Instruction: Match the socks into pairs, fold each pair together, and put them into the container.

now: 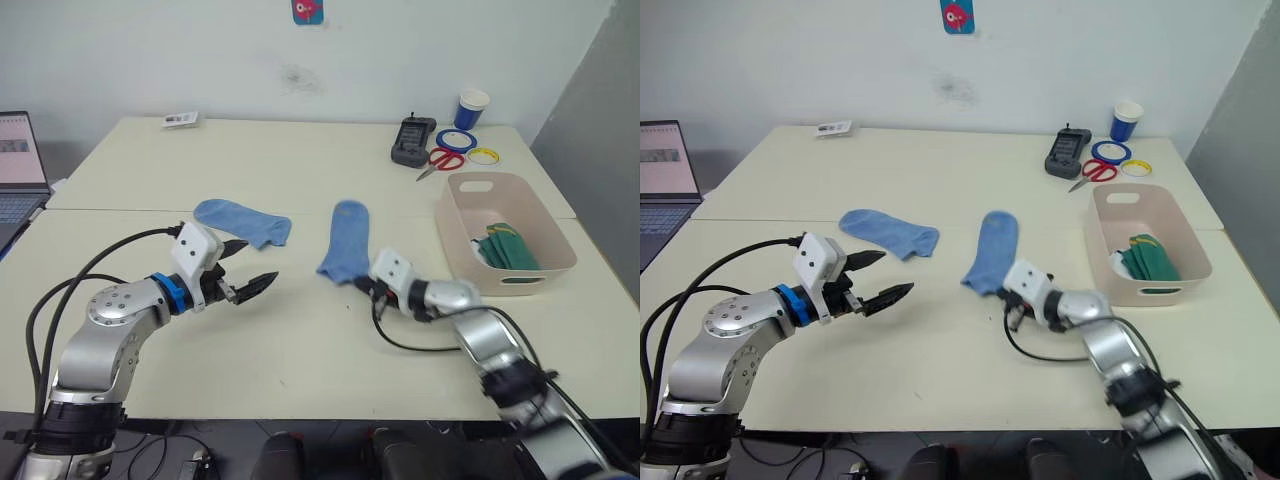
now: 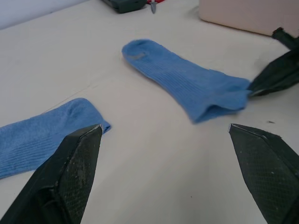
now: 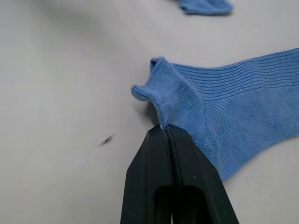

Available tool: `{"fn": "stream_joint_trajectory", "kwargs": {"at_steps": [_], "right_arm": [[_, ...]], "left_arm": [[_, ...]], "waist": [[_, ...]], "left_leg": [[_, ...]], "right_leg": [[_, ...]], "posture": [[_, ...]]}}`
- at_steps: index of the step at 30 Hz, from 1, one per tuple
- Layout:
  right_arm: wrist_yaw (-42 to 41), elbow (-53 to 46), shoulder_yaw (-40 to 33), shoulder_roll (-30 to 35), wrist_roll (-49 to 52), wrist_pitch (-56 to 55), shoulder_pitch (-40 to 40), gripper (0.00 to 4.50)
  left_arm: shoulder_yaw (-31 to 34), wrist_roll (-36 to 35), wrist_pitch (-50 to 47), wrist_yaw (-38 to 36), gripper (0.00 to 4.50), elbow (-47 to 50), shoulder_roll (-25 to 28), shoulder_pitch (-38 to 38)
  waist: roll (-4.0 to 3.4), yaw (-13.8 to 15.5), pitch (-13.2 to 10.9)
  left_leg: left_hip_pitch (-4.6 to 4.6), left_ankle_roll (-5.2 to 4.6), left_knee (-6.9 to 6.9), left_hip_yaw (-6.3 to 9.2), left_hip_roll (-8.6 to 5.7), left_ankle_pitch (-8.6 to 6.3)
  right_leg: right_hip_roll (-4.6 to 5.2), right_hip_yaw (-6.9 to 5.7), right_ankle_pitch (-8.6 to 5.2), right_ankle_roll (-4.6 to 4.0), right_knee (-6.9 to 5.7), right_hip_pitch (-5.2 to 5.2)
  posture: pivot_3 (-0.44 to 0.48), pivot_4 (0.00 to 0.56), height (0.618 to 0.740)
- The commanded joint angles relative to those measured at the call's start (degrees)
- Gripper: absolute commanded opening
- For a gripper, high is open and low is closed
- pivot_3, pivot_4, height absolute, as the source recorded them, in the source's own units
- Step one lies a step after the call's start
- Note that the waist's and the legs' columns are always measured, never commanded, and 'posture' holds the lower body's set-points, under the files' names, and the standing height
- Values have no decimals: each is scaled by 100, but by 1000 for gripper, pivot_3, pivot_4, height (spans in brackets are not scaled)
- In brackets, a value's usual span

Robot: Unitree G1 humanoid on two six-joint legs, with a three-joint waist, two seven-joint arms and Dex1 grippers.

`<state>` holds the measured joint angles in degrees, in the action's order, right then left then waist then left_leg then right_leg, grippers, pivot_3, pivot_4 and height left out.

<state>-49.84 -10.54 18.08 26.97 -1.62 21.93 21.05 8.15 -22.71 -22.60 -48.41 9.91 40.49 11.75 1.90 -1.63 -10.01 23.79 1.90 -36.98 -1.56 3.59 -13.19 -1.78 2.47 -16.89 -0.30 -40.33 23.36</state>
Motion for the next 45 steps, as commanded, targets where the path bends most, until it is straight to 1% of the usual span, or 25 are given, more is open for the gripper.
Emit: {"fn": "stream_joint_trajectory", "kwargs": {"at_steps": [1,4,6,8,9,12,15,16,17,18,21,24,28,31,34,38,40,45], "right_arm": [[-445,-1150,-289,639,311,258,-299,21],[-653,-1401,-521,1277,372,314,-525,21],[-686,-1491,-602,1541,399,366,-634,21],[-559,-1612,-758,1599,464,399,-701,405],[-610,-1786,-842,1670,566,502,-755,642],[-756,-2379,-1133,1920,902,889,-901,1645],[-588,-2766,-1330,1889,1185,1188,-793,2689],[-455,-2825,-1266,1820,1139,1230,-703,3138],[-331,-2862,-1117,1740,1053,1290,-608,3400],[-210,-2870,-925,1641,981,1432,-531,3798],[88,-2650,-281,1373,675,1734,-363,3798],[422,-2205,154,1023,434,1870,-184,3798],[740,-1742,344,629,339,2096,-117,3798],[803,-1514,474,578,282,2180,-188,3205],[714,-1526,519,591,350,2224,-242,2142],[594,-1544,523,560,500,2164,-276,745],[491,-1616,577,650,513,2030,-297,35],[-49,-2257,695,1352,613,1911,-520,35]], "left_arm": [[16,65,298,-188,4500,-43,91,20],[-60,91,447,-408,4500,-135,113,19],[-130,88,536,-568,4500,-142,120,7],[-190,86,616,-708,4500,-129,122,-9],[-213,99,657,-763,4500,-124,125,-13],[-251,114,786,-916,4500,-121,129,-29],[-327,118,899,-1100,4500,-80,153,-79],[-366,125,934,-1164,4500,-69,163,-90],[-409,135,962,-1210,4500,-67,162,-86],[-440,153,985,-1225,4500,-79,142,-65],[-526,190,994,-1195,4500,-139,56,63],[-597,167,926,-1103,4500,-172,-56,200],[-613,112,680,-903,4500,-183,-232,377],[-634,136,525,-774,4500,-212,-323,509],[-680,186,470,-729,4500,-253,-351,598],[-819,314,343,-637,4500,-519,-394,891],[-882,372,231,-596,4500,-675,-413,1058],[-1023,340,-432,-440,4500,-1065,-597,1631]], "waist": [[0,-16,0],[1,-35,0],[2,-30,0],[3,-30,0],[3,-31,0],[3,-21,-1],[4,-26,0],[4,-28,0],[4,-32,0],[3,-34,0],[4,-22,0],[6,-17,1],[7,-16,1],[7,-15,1],[7,-20,2],[7,-17,2],[7,-22,2],[8,-8,2]], "left_leg": [[-1,0,1,-1,1,0],[-5,-1,2,-3,4,0],[-5,-1,3,-9,3,0],[-5,-1,3,-13,3,0],[-5,-1,3,-13,3,0],[-2,-1,4,-11,4,0],[-3,-1,2,-9,4,0],[-4,-1,2,-10,4,0],[-4,-1,2,-9,4,0],[-5,-1,2,-9,5,0],[-3,-1,3,-10,5,0],[0,-1,2,-12,3,0],[2,-1,-1,-11,0,0],[3,-1,0,-10,1,0],[2,-1,0,-10,2,0],[1,-1,0,-9,1,0],[0,-1,-1,-9,-1,0],[4,-1,-1,-7,-2,-1]], "right_leg": [[-1,0,-1,1,1,0],[-10,2,-2,0,1,0],[-11,0,-3,-1,2,-1],[-11,-1,-4,-2,3,-1],[-11,0,-4,-2,3,-1],[-12,-1,-4,-2,3,0],[-10,3,-4,-2,4,-2],[-10,3,-4,-2,4,-2],[-10,3,-4,-2,4,-2],[-10,3,-4,-2,4,-2],[-13,-3,-5,-2,4,-2],[-11,-2,-5,-2,7,-2],[-9,2,-4,-2,8,-2],[-9,-2,-4,-2,9,-2],[-11,-2,-4,-2,9,-2],[-13,-7,-4,-2,8,-6],[-13,-4,-4,-2,8,-6],[-15,-9,-4,-1,10,-6]], "posture": [[0,150,732],[0,150,732],[0,150,732],[0,150,732],[0,150,732],[0,150,732],[0,150,732],[0,150,732],[0,150,732],[0,150,732],[0,150,732],[0,150,732],[0,150,732],[0,150,732],[0,150,732],[0,150,732],[0,150,732],[0,150,732]]}}
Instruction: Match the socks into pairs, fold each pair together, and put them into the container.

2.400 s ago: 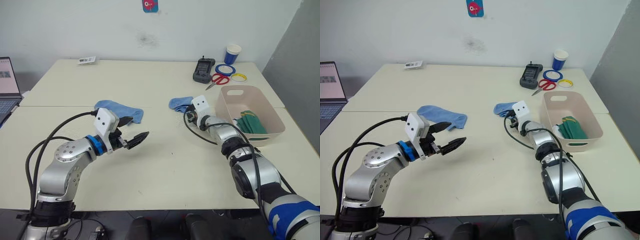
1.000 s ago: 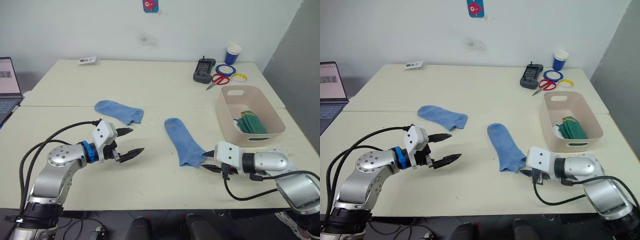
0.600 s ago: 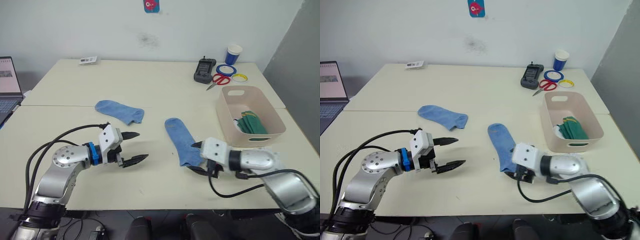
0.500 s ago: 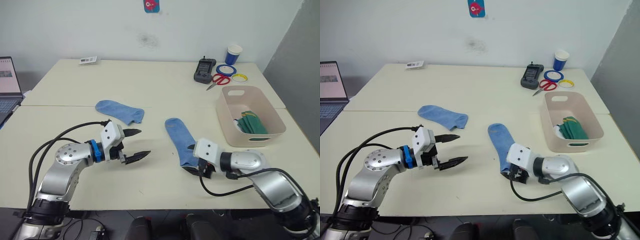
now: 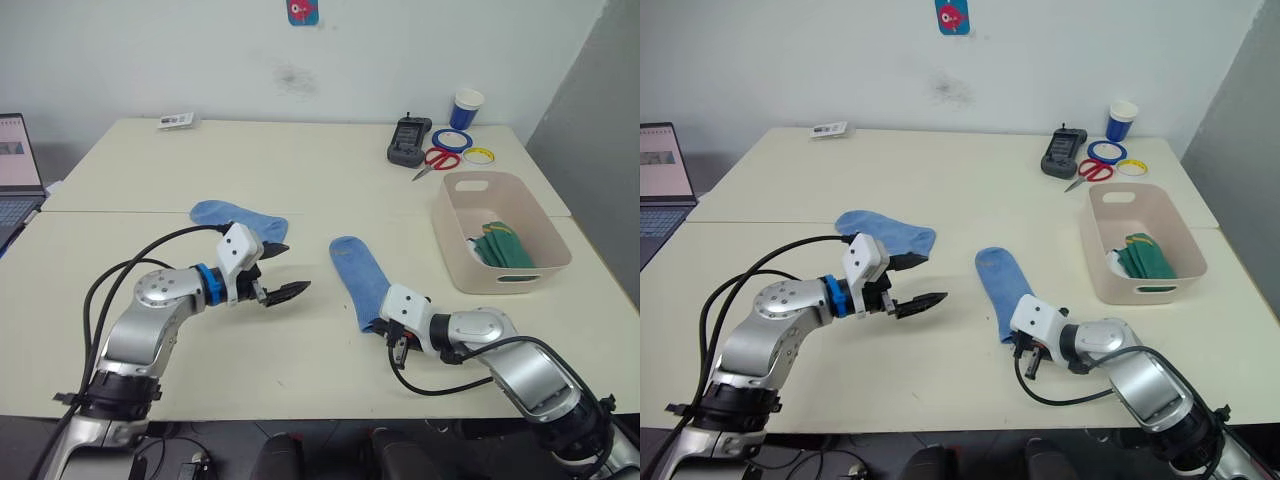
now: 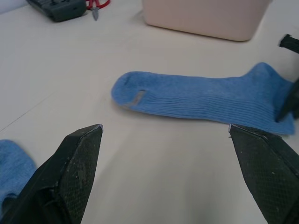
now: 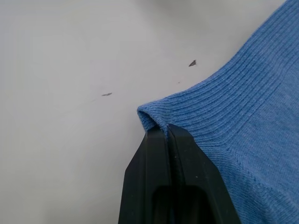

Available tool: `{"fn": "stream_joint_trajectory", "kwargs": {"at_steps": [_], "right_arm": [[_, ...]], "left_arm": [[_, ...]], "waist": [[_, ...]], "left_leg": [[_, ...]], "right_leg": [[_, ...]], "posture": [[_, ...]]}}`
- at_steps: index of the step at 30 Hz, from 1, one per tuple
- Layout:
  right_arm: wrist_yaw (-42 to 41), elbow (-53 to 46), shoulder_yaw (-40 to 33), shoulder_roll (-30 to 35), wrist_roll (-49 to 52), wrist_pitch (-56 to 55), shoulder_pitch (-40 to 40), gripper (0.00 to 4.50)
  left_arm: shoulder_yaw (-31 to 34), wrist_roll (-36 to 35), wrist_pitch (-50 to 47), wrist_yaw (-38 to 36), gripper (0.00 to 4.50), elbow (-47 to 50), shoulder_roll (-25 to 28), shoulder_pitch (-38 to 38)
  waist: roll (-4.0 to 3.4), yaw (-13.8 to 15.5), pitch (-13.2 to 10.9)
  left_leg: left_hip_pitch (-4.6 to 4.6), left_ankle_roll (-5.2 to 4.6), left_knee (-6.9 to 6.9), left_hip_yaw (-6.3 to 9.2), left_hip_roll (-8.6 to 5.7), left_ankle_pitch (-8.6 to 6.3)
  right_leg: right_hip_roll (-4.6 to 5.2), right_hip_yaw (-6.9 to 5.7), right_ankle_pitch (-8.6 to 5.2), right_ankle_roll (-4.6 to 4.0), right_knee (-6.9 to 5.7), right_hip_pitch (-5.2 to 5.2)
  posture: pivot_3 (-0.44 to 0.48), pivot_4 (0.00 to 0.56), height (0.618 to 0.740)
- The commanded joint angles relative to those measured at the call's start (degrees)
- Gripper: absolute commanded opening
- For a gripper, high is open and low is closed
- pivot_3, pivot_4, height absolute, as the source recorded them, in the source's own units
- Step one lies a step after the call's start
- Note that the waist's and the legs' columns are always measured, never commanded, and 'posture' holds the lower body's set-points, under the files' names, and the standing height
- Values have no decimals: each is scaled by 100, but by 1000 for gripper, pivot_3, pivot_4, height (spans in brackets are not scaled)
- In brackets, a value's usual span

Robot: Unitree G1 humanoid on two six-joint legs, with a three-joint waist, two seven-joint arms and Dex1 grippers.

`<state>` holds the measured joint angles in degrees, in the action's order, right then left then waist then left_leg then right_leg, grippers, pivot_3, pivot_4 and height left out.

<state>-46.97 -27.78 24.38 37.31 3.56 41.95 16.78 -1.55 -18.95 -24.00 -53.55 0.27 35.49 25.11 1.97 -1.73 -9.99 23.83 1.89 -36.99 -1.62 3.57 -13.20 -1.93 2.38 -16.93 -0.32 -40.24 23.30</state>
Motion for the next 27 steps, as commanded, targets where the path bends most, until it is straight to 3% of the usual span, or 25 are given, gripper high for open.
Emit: {"fn": "stream_joint_trajectory", "kwargs": {"at_steps": [1,8,11,14,20,26,27], "right_arm": [[-429,-697,70,495,92,-102,-164,35],[-510,-1137,70,943,-30,-166,-401,35],[-460,-1122,126,893,-85,-170,-383,35],[-405,-1111,178,855,-128,-169,-350,0],[-356,-1124,130,890,-168,-224,-387,0],[-417,-974,-45,1033,-296,-809,-412,0],[-439,-879,-100,1059,-315,-1047,-383,0]], "left_arm": [[-123,-37,-435,70,4500,-205,-143,429],[-881,109,-1397,-89,4500,-958,-643,1302],[-1207,437,-1260,0,4500,-1656,-1017,1743],[-1488,728,-984,-154,3913,-2225,-1251,2052],[-1761,1221,-239,-366,1996,-3323,-1554,2397],[-1486,1297,-28,-368,92,-3337,-1513,2378],[-1422,1259,-121,-344,34,-3134,-1447,2287]], "waist": [[1,9,0],[4,-8,2],[4,-2,2],[4,-13,1],[5,1,2],[5,0,2],[5,-3,2]], "left_leg": [[0,0,0,0,-1,0],[2,0,-4,1,-10,0],[1,0,-5,3,-14,1],[2,0,-6,1,-20,0],[1,1,-6,2,-14,1],[2,1,-6,-3,-15,1],[1,1,-6,-3,-15,1]], "right_leg": [[0,0,0,0,1,0],[-4,-4,1,1,5,-3],[-11,-7,1,2,4,-5],[-22,-3,0,1,5,-5],[-27,-7,1,0,4,-4],[-26,-1,1,1,5,-5],[-25,-2,1,1,5,-5]], "posture": [[0,150,732],[0,150,732],[0,150,732],[0,150,732],[0,150,732],[0,150,732],[0,150,732]]}}
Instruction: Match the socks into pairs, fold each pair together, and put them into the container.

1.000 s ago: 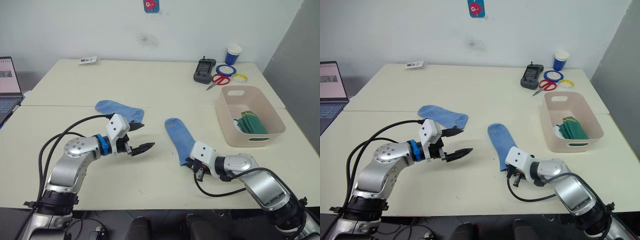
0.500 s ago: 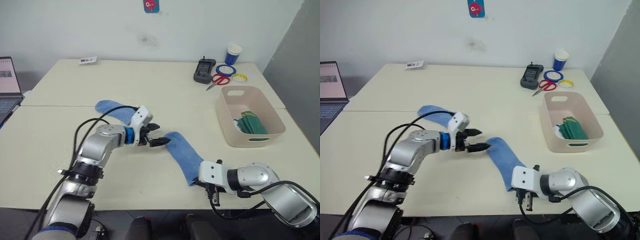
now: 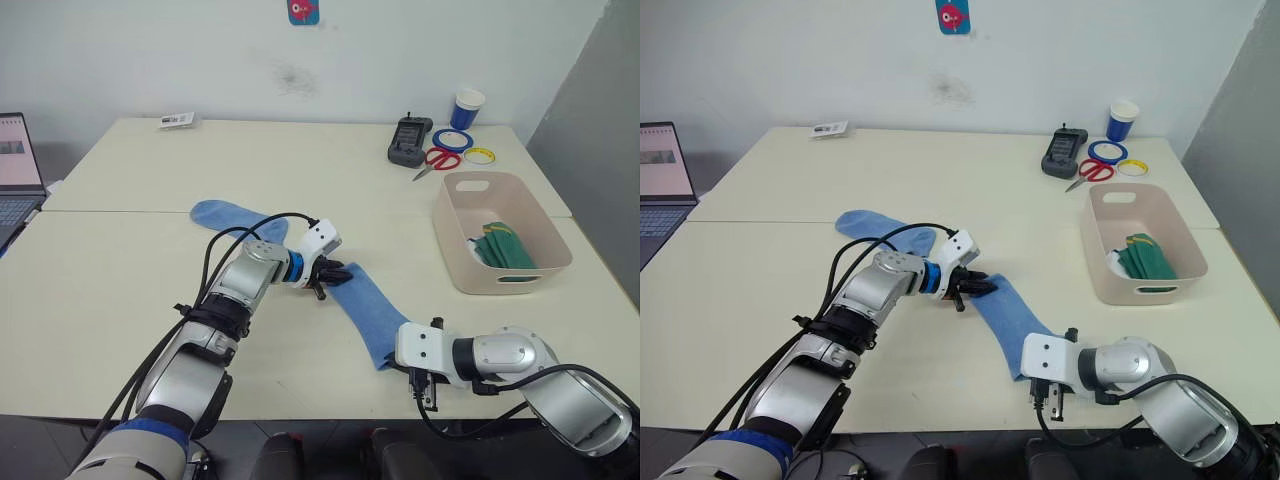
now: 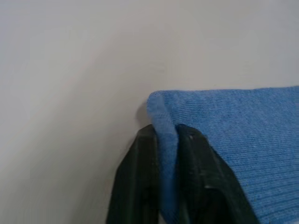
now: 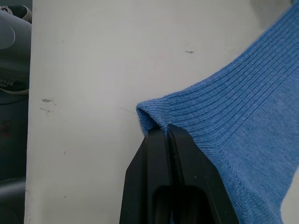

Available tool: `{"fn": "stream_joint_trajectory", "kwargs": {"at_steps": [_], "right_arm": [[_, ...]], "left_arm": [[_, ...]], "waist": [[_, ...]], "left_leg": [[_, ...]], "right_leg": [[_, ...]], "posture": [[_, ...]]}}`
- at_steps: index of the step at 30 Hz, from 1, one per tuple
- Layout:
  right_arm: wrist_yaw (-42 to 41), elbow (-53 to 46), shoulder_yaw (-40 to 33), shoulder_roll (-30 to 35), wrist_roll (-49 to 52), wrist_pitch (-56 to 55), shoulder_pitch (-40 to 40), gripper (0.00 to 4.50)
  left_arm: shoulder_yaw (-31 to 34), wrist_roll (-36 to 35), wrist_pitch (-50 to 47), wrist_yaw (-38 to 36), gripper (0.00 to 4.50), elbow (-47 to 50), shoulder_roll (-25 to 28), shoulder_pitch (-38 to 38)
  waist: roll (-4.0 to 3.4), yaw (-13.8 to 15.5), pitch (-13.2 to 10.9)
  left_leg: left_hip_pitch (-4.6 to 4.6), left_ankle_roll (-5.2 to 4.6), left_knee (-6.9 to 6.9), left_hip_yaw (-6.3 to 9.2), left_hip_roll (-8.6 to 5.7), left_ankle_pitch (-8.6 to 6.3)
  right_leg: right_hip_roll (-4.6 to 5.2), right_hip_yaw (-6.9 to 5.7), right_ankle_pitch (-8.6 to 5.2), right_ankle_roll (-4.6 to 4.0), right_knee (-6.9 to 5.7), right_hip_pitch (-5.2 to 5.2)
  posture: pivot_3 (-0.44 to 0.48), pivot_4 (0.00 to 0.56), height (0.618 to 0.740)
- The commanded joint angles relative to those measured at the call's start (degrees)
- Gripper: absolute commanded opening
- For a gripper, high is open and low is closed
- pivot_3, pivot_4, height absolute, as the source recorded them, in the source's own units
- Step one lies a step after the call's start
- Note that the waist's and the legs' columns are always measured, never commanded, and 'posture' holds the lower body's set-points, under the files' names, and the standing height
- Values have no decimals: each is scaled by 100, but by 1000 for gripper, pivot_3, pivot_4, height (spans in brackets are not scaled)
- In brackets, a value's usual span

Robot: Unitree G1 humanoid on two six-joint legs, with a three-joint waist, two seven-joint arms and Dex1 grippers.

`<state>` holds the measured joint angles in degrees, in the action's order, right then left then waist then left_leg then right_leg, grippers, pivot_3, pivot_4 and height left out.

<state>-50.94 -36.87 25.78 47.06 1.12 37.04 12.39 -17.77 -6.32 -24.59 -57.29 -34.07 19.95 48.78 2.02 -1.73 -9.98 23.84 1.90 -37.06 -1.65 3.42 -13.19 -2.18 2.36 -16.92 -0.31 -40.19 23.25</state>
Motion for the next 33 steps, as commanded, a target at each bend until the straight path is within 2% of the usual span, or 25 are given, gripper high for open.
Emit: {"fn": "stream_joint_trajectory", "kwargs": {"at_steps": [1,8,12,16,21,26,29,33], "right_arm": [[-71,144,-291,96,-80,-781,107,0],[-523,1537,-253,5,-292,-2793,780,0],[-888,2643,34,-147,-591,-4258,1223,0],[-1121,3454,149,-281,-756,-5261,1513,0],[-1286,4087,235,-399,-879,-6190,1696,0],[-1616,4246,225,-641,-759,-6043,1912,0],[-1766,4127,123,-597,-702,-5833,1896,681],[-1868,3668,-46,-420,-606,-5494,1734,2122]], "left_arm": [[250,-49,-197,28,34,557,197,-201],[1076,-389,-1756,666,34,2584,874,-1252],[1657,-636,-2679,1210,34,3696,1006,-1811],[1990,-825,-3295,1599,34,4621,1099,-2382],[2285,-1015,-3973,2178,34,5580,962,-3230],[2344,-1225,-4426,2719,34,6139,462,-3780],[2518,-1300,-4317,2866,0,6167,325,-3890],[2654,-1448,-4313,2857,1090,6232,443,-4028]], "waist": [[0,-19,0],[0,-66,0],[0,-44,0],[0,-7,0],[0,-3,0],[0,-4,0],[0,5,0],[0,-4,0]], "left_leg": [[0,0,-1,0,0,0],[-10,1,1,9,10,1],[-12,1,-2,11,13,1],[-12,1,-1,12,18,1],[-13,2,-2,16,16,1],[-32,2,-1,15,15,1],[-41,2,1,15,16,1],[-46,1,2,11,16,1]], "right_leg": [[0,0,0,0,0,0],[-3,-2,0,0,-14,0],[1,3,0,0,-18,0],[23,7,0,-1,-18,0],[35,11,1,-2,-21,-1],[34,16,1,-2,-32,-12],[34,16,1,-3,-34,-19],[34,20,14,-26,-34,-20]], "posture": [[0,150,732],[0,150,732],[0,150,732],[0,150,732],[0,150,732],[0,150,732],[0,150,732],[0,150,732]]}}
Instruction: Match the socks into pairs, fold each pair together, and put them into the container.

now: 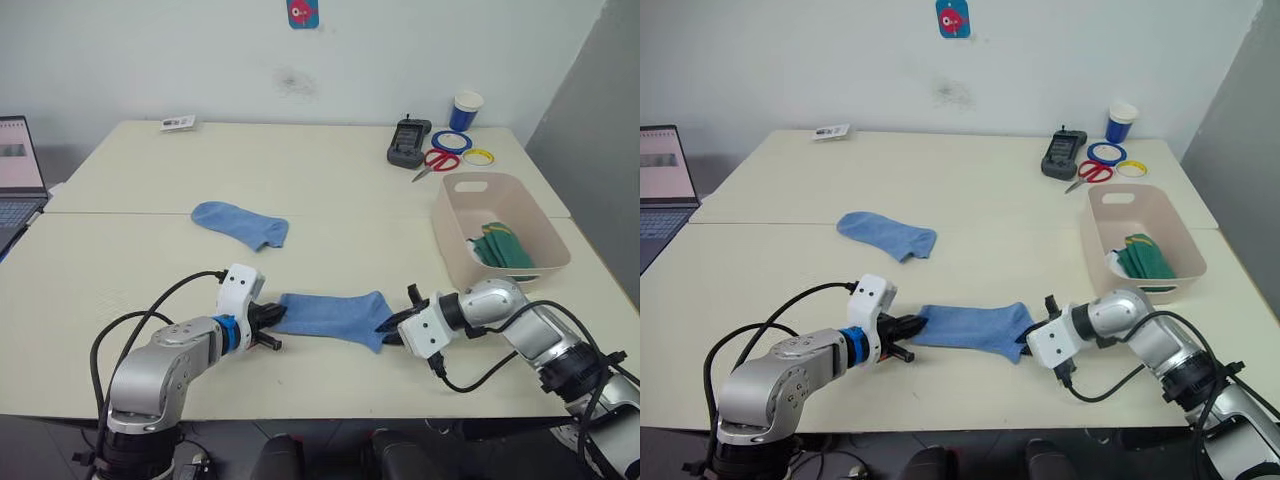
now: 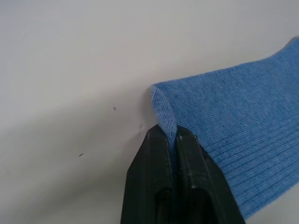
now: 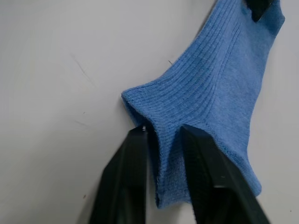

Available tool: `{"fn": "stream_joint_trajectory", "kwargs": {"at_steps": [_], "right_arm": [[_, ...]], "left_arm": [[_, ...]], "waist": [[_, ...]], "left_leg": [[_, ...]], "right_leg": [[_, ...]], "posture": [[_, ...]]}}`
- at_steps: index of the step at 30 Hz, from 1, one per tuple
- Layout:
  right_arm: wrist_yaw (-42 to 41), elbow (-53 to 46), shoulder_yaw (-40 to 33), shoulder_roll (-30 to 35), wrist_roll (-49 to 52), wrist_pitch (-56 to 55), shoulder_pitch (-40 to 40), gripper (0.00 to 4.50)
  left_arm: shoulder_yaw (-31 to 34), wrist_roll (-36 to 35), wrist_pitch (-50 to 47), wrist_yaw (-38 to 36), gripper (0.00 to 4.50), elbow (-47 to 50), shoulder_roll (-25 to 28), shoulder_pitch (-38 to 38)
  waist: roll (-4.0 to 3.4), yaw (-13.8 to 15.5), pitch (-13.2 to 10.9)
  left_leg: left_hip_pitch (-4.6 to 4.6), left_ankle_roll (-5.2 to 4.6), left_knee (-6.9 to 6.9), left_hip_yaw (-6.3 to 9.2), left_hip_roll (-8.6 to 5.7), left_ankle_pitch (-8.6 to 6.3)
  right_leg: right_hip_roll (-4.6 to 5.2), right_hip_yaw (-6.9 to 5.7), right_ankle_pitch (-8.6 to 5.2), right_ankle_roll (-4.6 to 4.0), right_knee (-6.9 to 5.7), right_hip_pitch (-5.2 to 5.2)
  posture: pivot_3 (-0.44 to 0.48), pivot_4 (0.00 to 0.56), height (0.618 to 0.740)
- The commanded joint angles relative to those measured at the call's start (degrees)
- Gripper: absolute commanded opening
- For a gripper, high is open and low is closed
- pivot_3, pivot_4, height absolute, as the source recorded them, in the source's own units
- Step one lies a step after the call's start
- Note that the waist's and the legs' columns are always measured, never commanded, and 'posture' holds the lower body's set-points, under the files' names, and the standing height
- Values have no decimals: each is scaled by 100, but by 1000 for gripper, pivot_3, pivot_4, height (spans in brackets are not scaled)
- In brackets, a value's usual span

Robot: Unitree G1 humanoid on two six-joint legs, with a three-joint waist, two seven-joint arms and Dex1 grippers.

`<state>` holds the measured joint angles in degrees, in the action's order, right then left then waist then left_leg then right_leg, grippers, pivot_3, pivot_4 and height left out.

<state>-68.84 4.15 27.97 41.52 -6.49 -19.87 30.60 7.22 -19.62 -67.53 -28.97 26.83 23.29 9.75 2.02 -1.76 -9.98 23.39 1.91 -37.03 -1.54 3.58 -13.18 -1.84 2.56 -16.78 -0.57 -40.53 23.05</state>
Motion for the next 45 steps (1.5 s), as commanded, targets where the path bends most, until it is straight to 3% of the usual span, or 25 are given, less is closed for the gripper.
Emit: {"fn": "stream_joint_trajectory", "kwargs": {"at_steps": [1,5,7,8,11,15,19,23,26,32,37,44,45], "right_arm": [[-58,-577,-325,193,182,303,-152,2458],[72,-1377,-755,468,417,953,-589,3880],[215,-1838,-1037,550,574,1308,-857,4500],[285,-2081,-1174,560,695,1544,-987,4500],[504,-2738,-1505,482,1067,2281,-1296,4500],[840,-3529,-1642,413,1315,3400,-1680,4500],[1207,-4159,-1524,205,1431,4356,-1813,4500],[1546,-4606,-1378,-42,1455,5077,-1799,4500],[1701,-4716,-1279,-35,1384,5233,-1850,4500],[2037,-4613,-1000,47,937,4837,-2232,4500],[2290,-4261,-606,-199,618,4434,-2411,4500],[2402,-3317,-383,-477,316,4284,-2262,4500],[2386,-3164,-359,-425,213,4138,-2234,4127]], "left_arm": [[177,-183,-32,-1,1389,183,155,-160],[415,-386,196,-235,2616,306,542,-378],[506,-386,757,-588,3281,250,948,-568],[596,-410,1054,-783,3619,165,1120,-620],[225,108,3330,-2214,4477,-229,2155,-955],[-320,806,6715,-3963,4477,-1681,3063,-631],[-822,1101,8309,-4310,4477,-2718,2855,230],[-1507,1865,9826,-4245,4477,-3866,2442,998],[-1741,2080,10336,-4075,3854,-4345,2176,1358],[-1999,2351,11024,-4110,1884,-5144,2280,1657],[-2041,2181,10995,-4143,183,-5229,2227,1757],[-2022,2070,10912,-4173,40,-5133,2249,1722],[-2019,2069,10917,-4169,0,-5140,2256,1723]], "waist": [[0,-6,0],[0,-16,0],[0,-24,0],[0,-26,0],[3,-14,-2],[-1,13,-1],[0,25,-1],[1,22,-1],[4,-15,-2],[6,-11,-2],[8,-17,-1],[12,-12,1],[12,-11,1]], "left_leg": [[-2,0,0,0,1,0],[-7,0,5,-3,3,0],[-14,0,7,-5,5,0],[-16,0,7,-6,4,0],[-23,1,10,-4,5,0],[-38,2,20,-19,2,-1],[-33,1,21,-27,2,-2],[-24,1,18,-31,1,-2],[-19,0,16,-33,2,-2],[-17,0,16,-31,2,-1],[-20,0,14,-36,3,-1],[-18,1,12,-36,3,-1],[-18,1,12,-36,4,-1]], "right_leg": [[0,0,0,0,0,-1],[-2,4,-4,4,-4,-1],[-3,6,-7,3,-9,0],[-3,7,-12,7,-15,1],[-2,3,-31,-4,-29,2],[7,7,-46,-28,-25,-7],[11,7,-52,-35,-24,-2],[4,5,-49,-30,-25,4],[-4,6,-47,-26,-25,9],[-17,-12,-46,-24,-33,11],[-20,-9,-46,-23,-35,10],[-22,-8,-46,-23,-35,10],[-22,-8,-46,-23,-35,10]], "posture": [[0,150,732],[0,150,732],[0,150,732],[0,150,732],[0,150,732],[0,150,732],[0,150,732],[0,150,732],[0,150,732],[0,150,732],[0,150,732],[0,150,732],[0,150,732]]}}
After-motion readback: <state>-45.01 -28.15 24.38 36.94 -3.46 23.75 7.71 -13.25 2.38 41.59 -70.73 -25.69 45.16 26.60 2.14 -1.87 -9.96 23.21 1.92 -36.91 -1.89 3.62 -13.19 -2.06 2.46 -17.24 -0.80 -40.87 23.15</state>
